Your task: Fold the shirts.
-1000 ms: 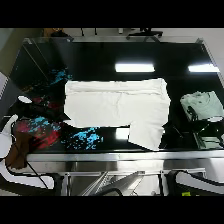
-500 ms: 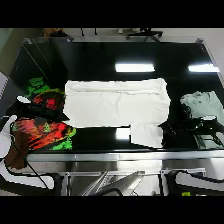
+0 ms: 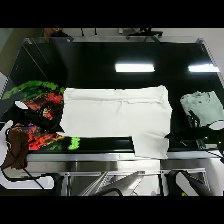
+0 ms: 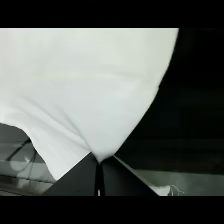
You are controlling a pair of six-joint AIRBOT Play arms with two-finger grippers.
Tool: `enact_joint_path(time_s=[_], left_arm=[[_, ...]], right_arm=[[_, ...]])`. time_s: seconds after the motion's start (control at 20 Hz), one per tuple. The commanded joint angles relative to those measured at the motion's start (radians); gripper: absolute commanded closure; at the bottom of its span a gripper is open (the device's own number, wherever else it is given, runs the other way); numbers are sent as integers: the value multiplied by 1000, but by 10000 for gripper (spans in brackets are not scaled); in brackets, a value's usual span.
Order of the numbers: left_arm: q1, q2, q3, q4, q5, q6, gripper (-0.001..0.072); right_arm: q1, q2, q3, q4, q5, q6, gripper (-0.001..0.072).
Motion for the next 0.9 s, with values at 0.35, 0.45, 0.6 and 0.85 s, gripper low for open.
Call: enact_joint_path(time_s=[0.35,0.45,0.6,0.85], left_arm=[[74,109,-19,-41,-40,-35,691],[42,105,87,-79,-18,-40,691],[-31,38,270,-81,24,-56,691],[-69,-150,505,-81,76,-89,691]], right_arm=[[3,70,100,124,-99,-77,688],[9,-11,169,172,-142,-134,688],[67,-163,286,265,-272,-203,688],[205,-443,518,264,-437,-248,687]])
